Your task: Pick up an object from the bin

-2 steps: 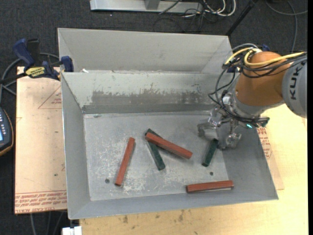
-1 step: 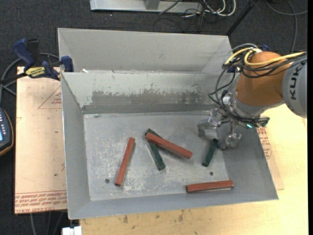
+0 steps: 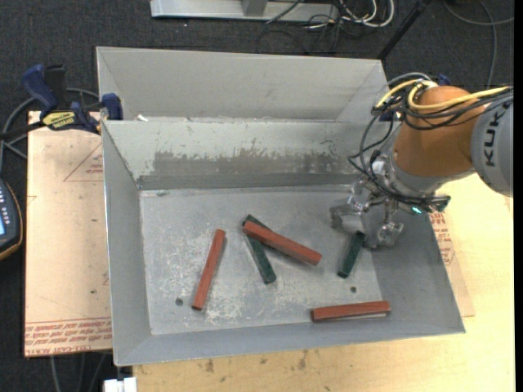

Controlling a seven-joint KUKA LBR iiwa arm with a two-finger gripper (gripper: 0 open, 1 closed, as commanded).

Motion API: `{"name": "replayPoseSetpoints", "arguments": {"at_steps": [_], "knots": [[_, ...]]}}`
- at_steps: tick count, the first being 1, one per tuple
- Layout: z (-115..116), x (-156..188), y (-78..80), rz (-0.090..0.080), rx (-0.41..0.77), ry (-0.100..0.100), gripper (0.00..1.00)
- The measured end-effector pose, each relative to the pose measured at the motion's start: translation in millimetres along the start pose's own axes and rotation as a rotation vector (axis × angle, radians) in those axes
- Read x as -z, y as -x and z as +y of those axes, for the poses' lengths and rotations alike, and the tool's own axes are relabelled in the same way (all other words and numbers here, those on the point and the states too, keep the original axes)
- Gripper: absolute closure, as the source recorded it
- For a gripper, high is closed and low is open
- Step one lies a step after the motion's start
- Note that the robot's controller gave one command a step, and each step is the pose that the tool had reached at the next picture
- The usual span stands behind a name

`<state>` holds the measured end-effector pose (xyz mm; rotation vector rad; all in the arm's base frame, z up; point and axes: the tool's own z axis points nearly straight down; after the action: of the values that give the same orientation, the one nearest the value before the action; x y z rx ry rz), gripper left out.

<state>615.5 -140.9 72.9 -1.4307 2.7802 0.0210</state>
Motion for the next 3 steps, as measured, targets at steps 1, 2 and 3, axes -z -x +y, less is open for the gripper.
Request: {"name": "replayPoseSetpoints", "arguments": {"at_steps": [1,2,3], "knots": [[0.0,0.0,-0.1,0.000,0.000,0.000,0.00],[0.0,0.0,-0.1,0.000,0.000,0.000,0.00],[-0.1,0.0,-0.2,0.000,0.000,0.000,0.00]]}}
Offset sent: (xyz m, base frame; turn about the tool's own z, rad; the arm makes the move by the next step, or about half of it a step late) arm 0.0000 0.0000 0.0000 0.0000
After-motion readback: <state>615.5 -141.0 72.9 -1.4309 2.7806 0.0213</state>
